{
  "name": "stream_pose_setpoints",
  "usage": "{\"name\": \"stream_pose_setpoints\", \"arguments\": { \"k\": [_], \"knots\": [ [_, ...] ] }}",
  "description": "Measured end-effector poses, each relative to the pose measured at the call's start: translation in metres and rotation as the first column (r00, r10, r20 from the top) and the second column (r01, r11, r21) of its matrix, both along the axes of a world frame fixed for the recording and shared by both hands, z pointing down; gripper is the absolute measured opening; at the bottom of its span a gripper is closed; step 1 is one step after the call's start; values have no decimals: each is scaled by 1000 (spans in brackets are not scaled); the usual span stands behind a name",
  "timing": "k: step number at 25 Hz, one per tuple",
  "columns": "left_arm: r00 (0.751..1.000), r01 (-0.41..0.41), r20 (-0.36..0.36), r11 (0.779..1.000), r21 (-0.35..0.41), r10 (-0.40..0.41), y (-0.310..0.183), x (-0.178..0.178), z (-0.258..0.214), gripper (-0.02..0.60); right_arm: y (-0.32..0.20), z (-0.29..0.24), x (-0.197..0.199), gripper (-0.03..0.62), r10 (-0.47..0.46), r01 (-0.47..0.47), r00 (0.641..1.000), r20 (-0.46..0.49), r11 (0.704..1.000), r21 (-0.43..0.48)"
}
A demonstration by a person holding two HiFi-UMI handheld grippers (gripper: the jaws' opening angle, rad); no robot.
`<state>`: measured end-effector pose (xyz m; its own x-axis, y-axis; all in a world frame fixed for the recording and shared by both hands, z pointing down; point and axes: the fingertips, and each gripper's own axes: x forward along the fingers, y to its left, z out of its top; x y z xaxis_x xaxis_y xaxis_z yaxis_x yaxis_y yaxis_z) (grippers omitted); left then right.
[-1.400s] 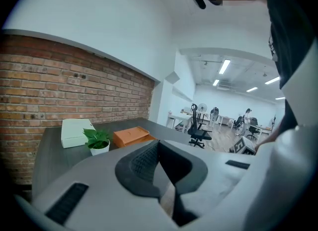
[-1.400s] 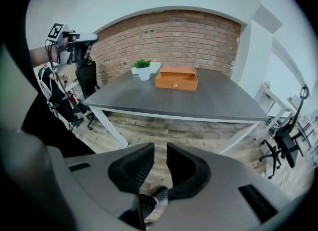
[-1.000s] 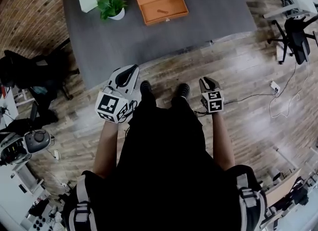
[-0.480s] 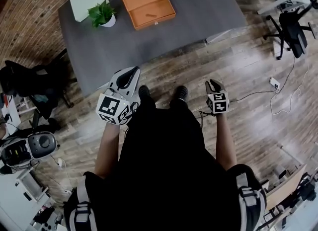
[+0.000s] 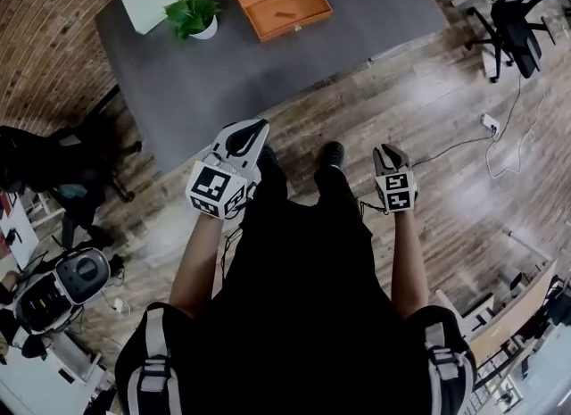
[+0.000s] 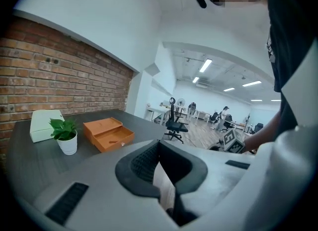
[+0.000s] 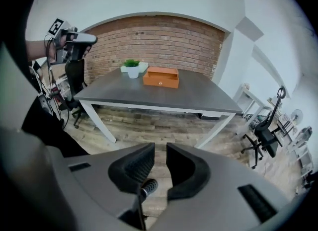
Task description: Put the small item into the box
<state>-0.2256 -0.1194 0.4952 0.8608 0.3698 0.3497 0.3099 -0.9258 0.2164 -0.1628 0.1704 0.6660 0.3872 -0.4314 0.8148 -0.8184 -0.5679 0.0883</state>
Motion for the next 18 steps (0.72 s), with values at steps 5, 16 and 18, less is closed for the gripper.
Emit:
{"name": "stream_pose_setpoints", "arguments": {
  "k": [5,16,18],
  "knots": [
    [996,88,-34,995,37,-87,-34,-26,-8,23,-1,5,-41,86,-34,34,999,28,999,1],
    [979,197,-71,973,118,-190,66,-90,-34,23,-51,-85,-67,25,-307,342,939,-155,882,324],
    [979,196,-84,973,122,-187,91,-95,-37,23,-53,-110,-73,25,-342,400,914,-219,848,348]
  ]
}}
